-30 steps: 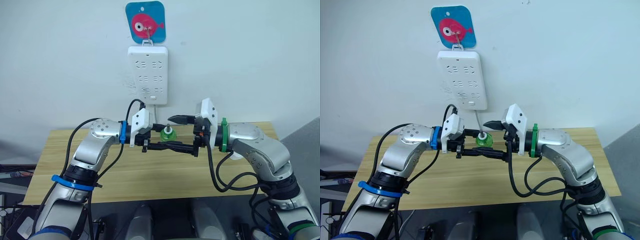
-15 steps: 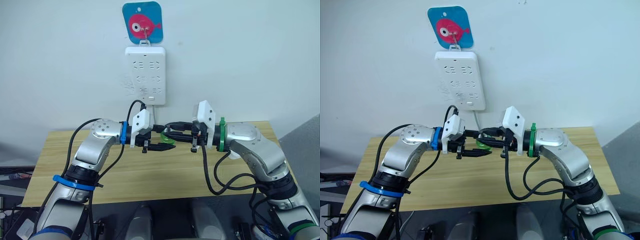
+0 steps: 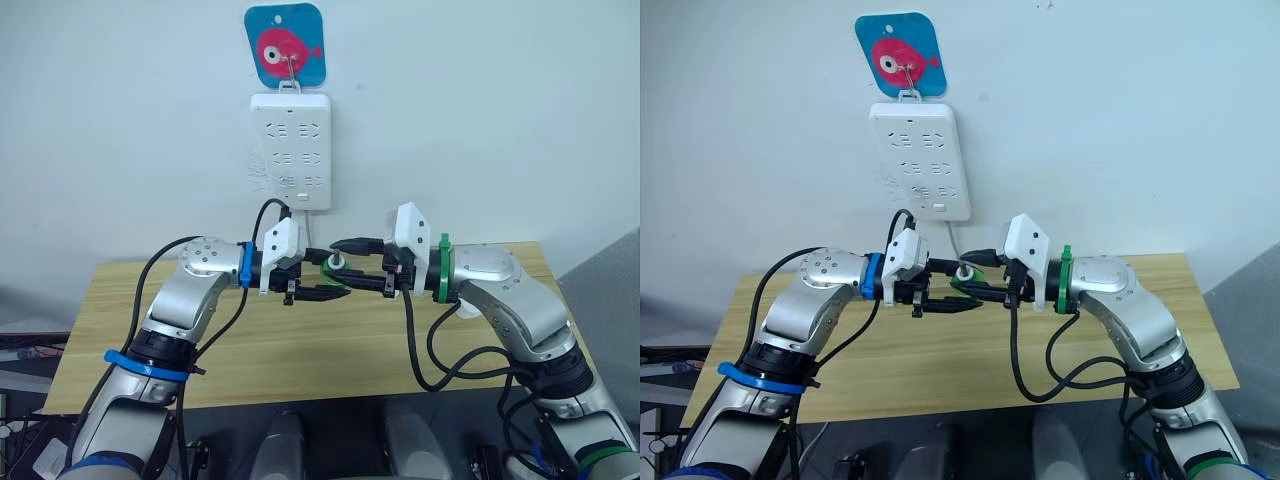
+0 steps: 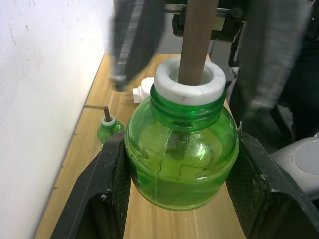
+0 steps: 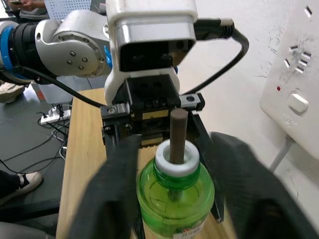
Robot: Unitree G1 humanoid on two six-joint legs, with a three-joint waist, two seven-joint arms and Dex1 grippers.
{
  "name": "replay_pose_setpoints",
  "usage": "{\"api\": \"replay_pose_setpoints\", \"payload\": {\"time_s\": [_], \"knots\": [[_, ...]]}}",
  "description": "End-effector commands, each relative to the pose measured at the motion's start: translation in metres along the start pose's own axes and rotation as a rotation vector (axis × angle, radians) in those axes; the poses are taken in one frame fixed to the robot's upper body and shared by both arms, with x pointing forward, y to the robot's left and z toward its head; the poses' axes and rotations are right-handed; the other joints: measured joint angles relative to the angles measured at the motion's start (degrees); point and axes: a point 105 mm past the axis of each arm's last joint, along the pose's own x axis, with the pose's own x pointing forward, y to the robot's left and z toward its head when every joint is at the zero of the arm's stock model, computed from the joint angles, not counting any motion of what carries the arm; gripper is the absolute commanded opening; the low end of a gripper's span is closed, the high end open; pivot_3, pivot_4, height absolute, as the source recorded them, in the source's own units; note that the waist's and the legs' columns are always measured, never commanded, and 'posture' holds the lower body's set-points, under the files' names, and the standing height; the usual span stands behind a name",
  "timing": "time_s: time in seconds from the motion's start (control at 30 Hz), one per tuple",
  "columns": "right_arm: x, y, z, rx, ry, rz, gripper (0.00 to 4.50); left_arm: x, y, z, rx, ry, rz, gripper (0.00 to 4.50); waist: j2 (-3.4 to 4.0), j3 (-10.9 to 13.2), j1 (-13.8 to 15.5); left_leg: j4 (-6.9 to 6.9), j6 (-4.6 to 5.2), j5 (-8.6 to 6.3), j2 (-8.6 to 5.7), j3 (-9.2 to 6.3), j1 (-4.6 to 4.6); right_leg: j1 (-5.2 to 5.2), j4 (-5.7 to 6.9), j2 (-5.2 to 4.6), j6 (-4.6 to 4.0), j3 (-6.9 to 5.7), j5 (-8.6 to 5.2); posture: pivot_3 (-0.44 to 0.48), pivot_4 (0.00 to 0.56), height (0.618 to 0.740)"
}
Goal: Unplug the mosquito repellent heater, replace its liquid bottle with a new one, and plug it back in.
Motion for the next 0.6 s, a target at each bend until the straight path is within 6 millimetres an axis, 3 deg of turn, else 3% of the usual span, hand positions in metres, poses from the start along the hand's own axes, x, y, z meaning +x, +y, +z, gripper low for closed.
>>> {"api": "replay_pose_setpoints", "payload": {"time_s": [0.03, 0.17, 0.27, 0.37, 0.6], "knots": [[0.0008, -0.0006, 0.0072, -0.01, -0.02, -0.006, 2.4, -0.0029, 0.0015, 0.0149, 0.061, -0.028, 0.004, 2.3, 0.0, 0.0, 0.0, 0.0, 0.0, 0.0, 0.0, 0.0, 0.0, 0.0, 0.0, 0.0, 0.0, 0.0, 0.0, -0.09, 0.178, 0.74], [0.0012, -0.0011, 0.0055, 0.004, -0.02, -0.008, 2.4, -0.0029, 0.0019, 0.0161, 0.064, -0.031, 0.006, 2.3, 0.0, 0.0, 0.0, 0.0, 0.0, 0.0, 0.0, 0.0, 0.0, 0.0, 0.0, 0.0, 0.0, 0.0, 0.0, -0.087, 0.178, 0.74], [0.001, -0.0003, 0.0039, 0.012, -0.018, -0.001, 1.83, -0.003, 0.001, 0.0171, 0.067, -0.032, 0.001, 2.3, 0.0, 0.0, 0.0, 0.01, 0.0, 0.0, -0.01, 0.0, 0.0, 0.0, 0.01, 0.0, 0.0, 0.0, 0.0, -0.087, 0.177, 0.74], [0.0005, 0.0011, 0.0035, 0.013, -0.018, 0.007, 0.86, -0.0028, 0.001, 0.0183, 0.065, -0.039, 0.002, 2.3, -0.01, 0.0, 0.0, 0.01, 0.0, 0.0, -0.01, 0.0, 0.0, 0.0, 0.02, 0.0, 0.0, 0.0, 0.0, -0.088, 0.175, 0.74], [-0.0044, -0.0001, 0.0082, 0.033, -0.047, 0.0, 0.83, -0.0041, 0.0056, 0.0236, 0.045, -0.07, 0.028, 2.3, -0.02, -0.1, 0.0, 0.02, 0.0, 0.0, -0.01, 0.0, 0.0, 0.0, 0.03, 0.0, 0.0, 0.0, 0.0, -0.089, 0.17, 0.74]]}}
